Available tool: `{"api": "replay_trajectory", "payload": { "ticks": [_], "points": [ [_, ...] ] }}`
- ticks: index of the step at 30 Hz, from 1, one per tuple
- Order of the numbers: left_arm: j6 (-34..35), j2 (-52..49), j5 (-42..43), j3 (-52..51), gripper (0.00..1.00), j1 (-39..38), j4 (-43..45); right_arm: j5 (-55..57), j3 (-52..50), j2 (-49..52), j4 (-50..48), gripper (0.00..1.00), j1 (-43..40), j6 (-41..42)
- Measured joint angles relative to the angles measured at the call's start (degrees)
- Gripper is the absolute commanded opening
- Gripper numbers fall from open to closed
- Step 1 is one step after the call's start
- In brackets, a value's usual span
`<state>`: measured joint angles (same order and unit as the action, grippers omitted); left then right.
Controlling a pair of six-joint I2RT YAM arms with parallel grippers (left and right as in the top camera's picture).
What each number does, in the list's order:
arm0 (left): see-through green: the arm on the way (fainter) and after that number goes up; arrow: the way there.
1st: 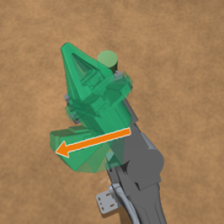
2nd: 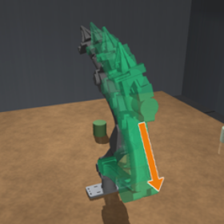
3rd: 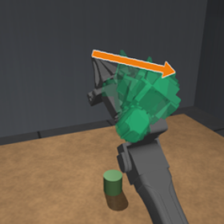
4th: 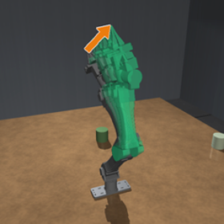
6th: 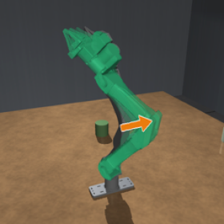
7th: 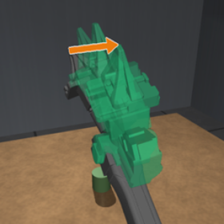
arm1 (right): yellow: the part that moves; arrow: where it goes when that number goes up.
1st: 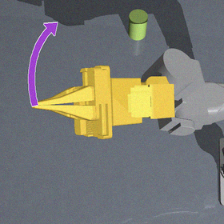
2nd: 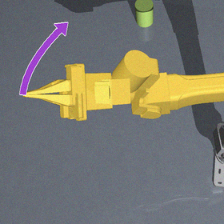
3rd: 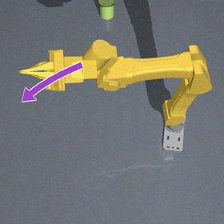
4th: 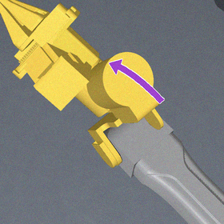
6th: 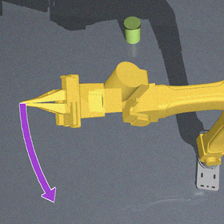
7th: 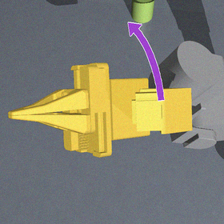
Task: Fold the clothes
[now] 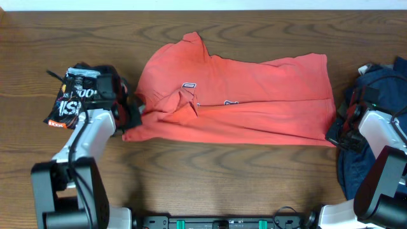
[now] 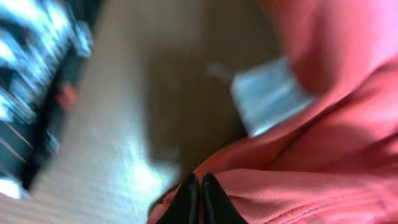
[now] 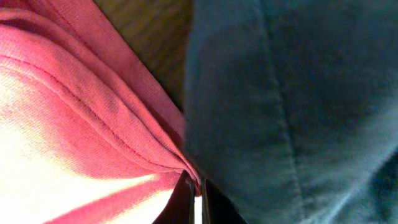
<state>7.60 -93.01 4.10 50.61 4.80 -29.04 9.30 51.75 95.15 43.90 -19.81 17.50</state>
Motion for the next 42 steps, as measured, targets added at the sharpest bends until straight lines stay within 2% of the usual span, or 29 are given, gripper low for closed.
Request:
{"api": "replay_trajectory", "payload": {
  "ticks": [10, 19, 26, 27, 28, 29, 31, 32, 33, 38, 42],
  "points": [
    [0.15, -1.18, -1.97, -1.90, 0.06, -0.02, -8.79, 1.07, 0.00, 0.00, 1.18, 0.01, -1.60, 1.57],
    [3.48, -1.18, -9.16, -1.92, 0.06, 2.14, -19.12, 1.38, 0.02, 0.00, 2.60, 0.01, -1.60, 1.62],
    [4.81, 1.90, -9.97, -1.88, 0.06, 4.92, -19.82, 0.35, 0.07, -0.11, 5.11, 0.01, -1.60, 1.62],
    [4.55, 3.10, -9.27, -1.68, 0.09, 4.92, -19.82, 0.11, 0.07, -0.39, 5.40, 0.01, -1.60, 1.62],
    [4.09, 4.42, -8.31, -1.18, 0.22, 4.92, -19.74, -0.15, 0.09, -0.94, 5.70, 0.08, -1.60, 1.62],
    [3.10, 5.99, -6.82, -0.39, 0.58, 4.92, -19.10, -0.48, 0.24, -1.84, 5.88, 0.20, -1.60, 1.66],
    [1.92, 8.74, -3.39, 1.18, 0.98, 4.92, -16.04, -1.09, 0.96, -3.93, 5.75, 0.49, -1.60, 2.23],
    [1.44, 10.23, -1.22, 1.92, 0.98, 4.92, -13.40, -1.62, 1.53, -5.11, 5.44, 0.60, -1.57, 2.01],
    [1.03, 11.63, 1.20, 2.67, 0.98, 4.92, -9.97, -2.43, 2.38, -6.80, 4.98, 0.65, -1.57, 2.23],
    [-0.39, 14.19, 13.16, 5.40, 0.98, 4.52, 4.42, -7.63, 5.99, -13.18, 2.32, 0.68, -1.57, 0.13],
    [-1.79, 8.79, 18.25, 9.07, 0.98, 2.01, 7.17, -12.96, 6.43, -14.95, 1.90, 0.68, -1.57, -2.69]
  ]
}}
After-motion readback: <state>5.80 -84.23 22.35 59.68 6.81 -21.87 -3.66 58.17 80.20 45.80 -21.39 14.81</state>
